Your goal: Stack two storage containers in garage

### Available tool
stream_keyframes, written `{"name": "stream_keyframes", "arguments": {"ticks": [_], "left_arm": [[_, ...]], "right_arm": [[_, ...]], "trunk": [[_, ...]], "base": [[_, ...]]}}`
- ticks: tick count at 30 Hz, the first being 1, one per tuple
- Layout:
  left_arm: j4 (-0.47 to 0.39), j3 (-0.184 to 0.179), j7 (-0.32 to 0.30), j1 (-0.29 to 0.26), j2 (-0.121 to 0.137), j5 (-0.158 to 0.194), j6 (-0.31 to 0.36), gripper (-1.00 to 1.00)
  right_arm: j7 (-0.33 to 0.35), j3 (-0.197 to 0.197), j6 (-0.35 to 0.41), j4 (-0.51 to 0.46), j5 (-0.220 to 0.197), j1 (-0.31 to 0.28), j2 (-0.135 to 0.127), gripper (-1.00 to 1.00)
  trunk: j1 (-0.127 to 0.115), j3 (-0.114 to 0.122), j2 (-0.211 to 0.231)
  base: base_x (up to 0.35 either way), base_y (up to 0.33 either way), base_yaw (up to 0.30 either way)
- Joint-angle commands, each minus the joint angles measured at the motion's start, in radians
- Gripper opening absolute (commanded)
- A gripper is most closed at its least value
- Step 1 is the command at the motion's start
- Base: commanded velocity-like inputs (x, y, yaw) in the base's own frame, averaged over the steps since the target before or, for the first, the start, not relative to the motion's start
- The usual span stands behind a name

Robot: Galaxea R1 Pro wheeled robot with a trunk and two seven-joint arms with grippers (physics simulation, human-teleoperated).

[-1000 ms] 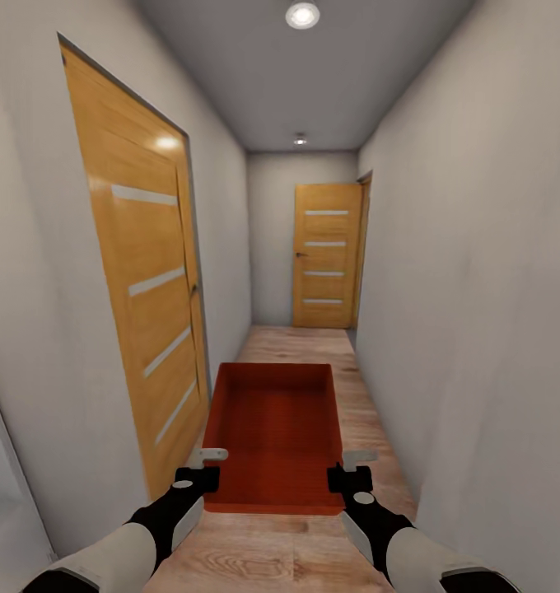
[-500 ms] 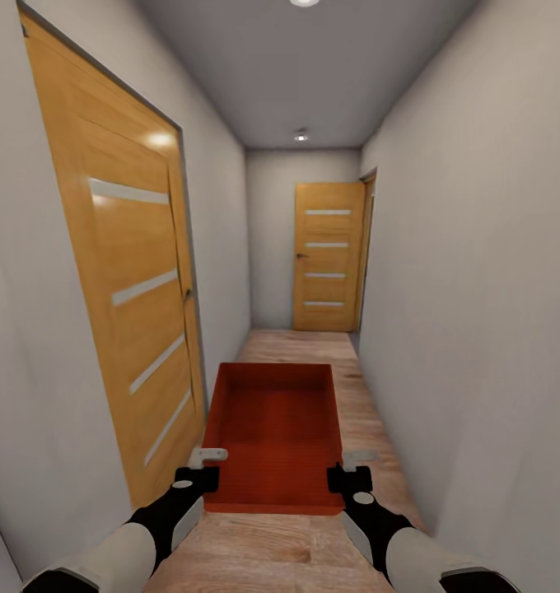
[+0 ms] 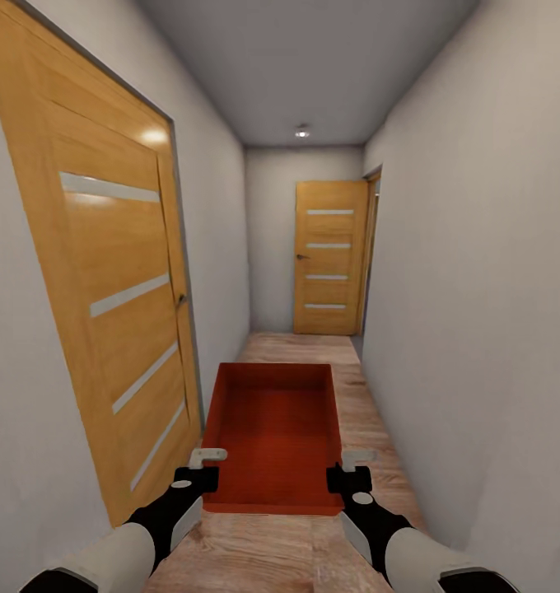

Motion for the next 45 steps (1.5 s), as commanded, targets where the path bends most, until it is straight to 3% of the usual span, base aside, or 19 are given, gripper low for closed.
{"name": "stream_keyframes", "arguments": {"ticks": [1, 45], "left_arm": [[-0.003, 0.07, 0.041, -0.002, 0.003, -0.006, 0.003, -1.0], [-0.004, 0.07, 0.041, -0.002, 0.006, -0.006, 0.003, -1.0]], "right_arm": [[-0.02, -0.007, -0.003, 0.001, 0.002, 0.0, -0.018, -1.0], [-0.021, -0.006, -0.003, 0.001, 0.0, 0.0, -0.017, -1.0]], "trunk": [[0.001, -0.002, -0.001], [0.001, -0.002, -0.001]], "base": [[0.322, 0.0, 0.0], [0.322, 0.0, -0.025]]}}
